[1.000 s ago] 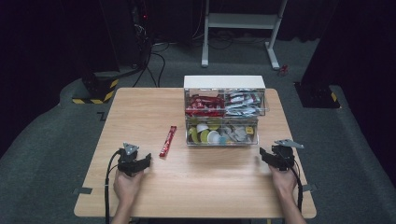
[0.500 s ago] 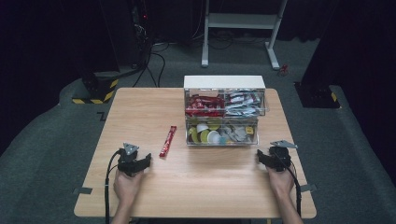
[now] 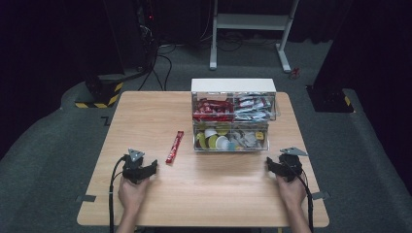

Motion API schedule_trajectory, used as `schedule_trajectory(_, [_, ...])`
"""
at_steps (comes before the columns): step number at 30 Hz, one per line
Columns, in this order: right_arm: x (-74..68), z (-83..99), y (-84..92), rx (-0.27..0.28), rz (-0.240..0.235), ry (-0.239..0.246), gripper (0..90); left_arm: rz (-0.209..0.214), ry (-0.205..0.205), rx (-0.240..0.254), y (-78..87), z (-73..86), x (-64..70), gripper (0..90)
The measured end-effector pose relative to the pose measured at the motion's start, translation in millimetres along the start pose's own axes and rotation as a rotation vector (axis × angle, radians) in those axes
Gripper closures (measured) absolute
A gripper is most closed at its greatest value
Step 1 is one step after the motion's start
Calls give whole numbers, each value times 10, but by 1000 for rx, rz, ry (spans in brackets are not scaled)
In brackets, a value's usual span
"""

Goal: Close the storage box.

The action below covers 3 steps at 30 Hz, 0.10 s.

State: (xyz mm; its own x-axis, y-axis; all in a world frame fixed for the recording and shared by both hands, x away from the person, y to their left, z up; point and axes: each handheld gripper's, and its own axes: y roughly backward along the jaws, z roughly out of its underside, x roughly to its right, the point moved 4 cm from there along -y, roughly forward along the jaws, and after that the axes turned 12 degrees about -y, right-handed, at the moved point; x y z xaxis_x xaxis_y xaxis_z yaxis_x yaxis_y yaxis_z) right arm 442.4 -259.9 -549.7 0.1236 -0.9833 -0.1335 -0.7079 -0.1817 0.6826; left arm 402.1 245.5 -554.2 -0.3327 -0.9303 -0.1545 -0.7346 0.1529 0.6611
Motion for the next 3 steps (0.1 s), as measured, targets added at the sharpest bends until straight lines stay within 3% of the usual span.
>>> schedule_trajectory(3, [-3,2,0,-1,-1,-2,340,0,-1,1,0,0,-1,333])
